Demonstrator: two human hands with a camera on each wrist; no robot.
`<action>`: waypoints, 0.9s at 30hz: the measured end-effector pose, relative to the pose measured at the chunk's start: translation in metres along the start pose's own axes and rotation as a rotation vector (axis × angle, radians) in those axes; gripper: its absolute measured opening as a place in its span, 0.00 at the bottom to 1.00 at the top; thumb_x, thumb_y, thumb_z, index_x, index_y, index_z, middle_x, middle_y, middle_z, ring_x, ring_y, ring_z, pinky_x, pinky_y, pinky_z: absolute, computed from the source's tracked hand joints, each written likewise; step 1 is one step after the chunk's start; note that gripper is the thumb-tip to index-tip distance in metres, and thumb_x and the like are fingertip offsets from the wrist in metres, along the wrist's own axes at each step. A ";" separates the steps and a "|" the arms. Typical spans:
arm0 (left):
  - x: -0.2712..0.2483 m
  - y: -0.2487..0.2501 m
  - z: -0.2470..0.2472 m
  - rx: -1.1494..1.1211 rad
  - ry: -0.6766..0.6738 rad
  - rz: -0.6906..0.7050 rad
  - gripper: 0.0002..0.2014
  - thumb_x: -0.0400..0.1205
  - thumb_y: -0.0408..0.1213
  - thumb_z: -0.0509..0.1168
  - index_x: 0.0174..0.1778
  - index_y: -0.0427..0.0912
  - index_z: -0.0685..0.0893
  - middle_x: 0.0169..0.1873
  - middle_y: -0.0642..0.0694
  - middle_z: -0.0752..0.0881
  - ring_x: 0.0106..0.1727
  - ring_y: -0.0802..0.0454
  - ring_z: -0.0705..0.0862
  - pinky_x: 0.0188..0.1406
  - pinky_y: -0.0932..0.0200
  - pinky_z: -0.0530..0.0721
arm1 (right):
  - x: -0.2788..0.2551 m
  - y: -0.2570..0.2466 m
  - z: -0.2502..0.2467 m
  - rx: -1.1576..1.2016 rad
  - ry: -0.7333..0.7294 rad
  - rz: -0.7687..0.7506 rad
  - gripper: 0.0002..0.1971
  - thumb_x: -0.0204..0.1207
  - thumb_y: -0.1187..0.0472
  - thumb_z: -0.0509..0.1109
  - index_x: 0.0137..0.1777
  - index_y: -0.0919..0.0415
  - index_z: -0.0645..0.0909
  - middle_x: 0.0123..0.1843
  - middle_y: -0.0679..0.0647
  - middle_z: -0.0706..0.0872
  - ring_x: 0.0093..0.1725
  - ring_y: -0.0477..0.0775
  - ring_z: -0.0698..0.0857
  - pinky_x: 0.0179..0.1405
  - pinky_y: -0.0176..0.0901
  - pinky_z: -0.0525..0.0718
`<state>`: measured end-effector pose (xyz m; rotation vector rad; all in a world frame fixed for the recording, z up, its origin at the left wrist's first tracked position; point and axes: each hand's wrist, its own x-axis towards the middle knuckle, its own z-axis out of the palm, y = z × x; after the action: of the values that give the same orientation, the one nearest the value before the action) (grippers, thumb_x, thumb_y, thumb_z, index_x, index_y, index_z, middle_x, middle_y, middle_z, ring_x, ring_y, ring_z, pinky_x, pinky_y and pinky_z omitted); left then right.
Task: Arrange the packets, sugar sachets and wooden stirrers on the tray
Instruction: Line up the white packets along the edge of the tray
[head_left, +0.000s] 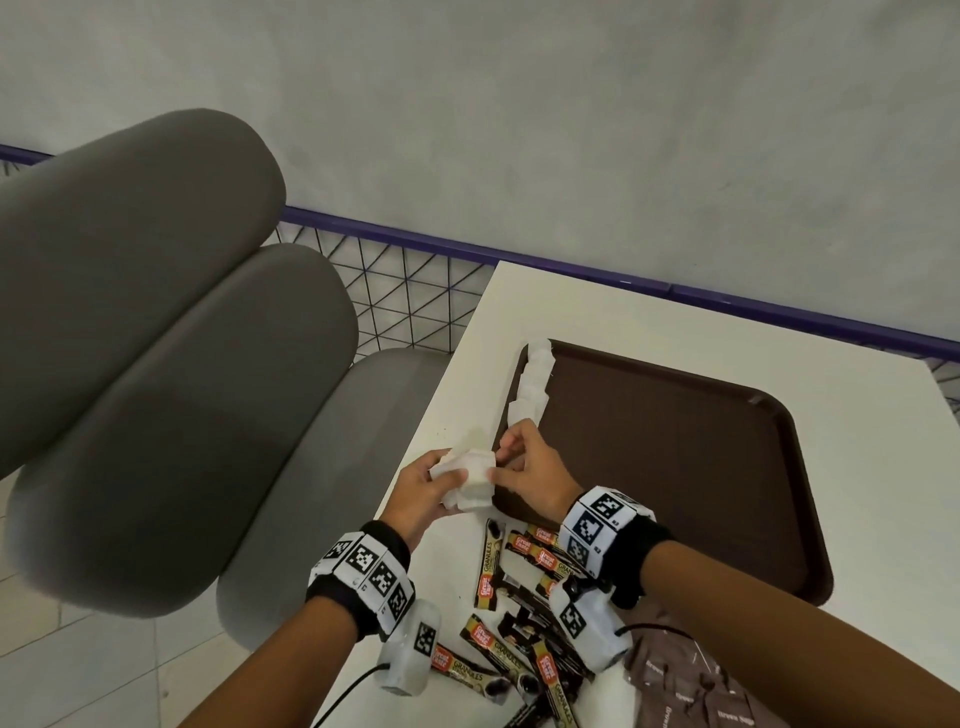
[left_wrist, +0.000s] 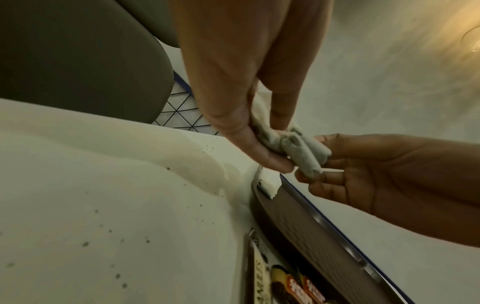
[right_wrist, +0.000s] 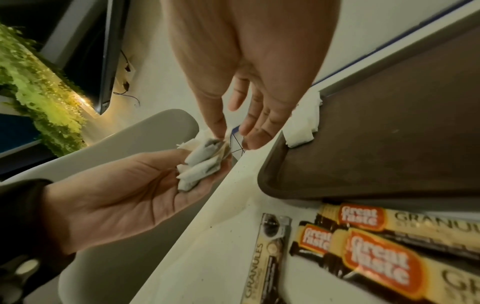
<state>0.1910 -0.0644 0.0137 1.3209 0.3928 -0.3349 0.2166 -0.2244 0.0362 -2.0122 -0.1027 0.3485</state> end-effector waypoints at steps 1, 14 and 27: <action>0.002 0.000 0.001 -0.008 0.010 0.007 0.12 0.79 0.25 0.65 0.58 0.37 0.80 0.60 0.30 0.81 0.57 0.36 0.83 0.50 0.41 0.87 | 0.000 0.003 0.001 0.009 0.003 0.008 0.13 0.71 0.72 0.71 0.46 0.60 0.70 0.41 0.51 0.78 0.34 0.45 0.76 0.38 0.29 0.78; 0.023 -0.002 0.002 0.006 0.112 -0.006 0.09 0.79 0.26 0.66 0.48 0.45 0.81 0.53 0.39 0.83 0.56 0.40 0.82 0.46 0.45 0.88 | 0.031 0.029 -0.016 0.018 0.232 0.091 0.13 0.74 0.78 0.63 0.53 0.64 0.80 0.44 0.54 0.78 0.44 0.52 0.78 0.51 0.40 0.81; 0.020 0.005 -0.018 -0.079 0.164 -0.066 0.12 0.79 0.21 0.62 0.56 0.37 0.79 0.48 0.43 0.83 0.54 0.42 0.80 0.38 0.53 0.84 | 0.069 0.047 -0.008 -0.156 0.268 0.132 0.17 0.72 0.78 0.65 0.59 0.67 0.78 0.48 0.55 0.72 0.45 0.51 0.75 0.52 0.41 0.78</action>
<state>0.2093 -0.0461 0.0050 1.2642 0.5834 -0.2642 0.2807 -0.2376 -0.0159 -2.2073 0.1756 0.1546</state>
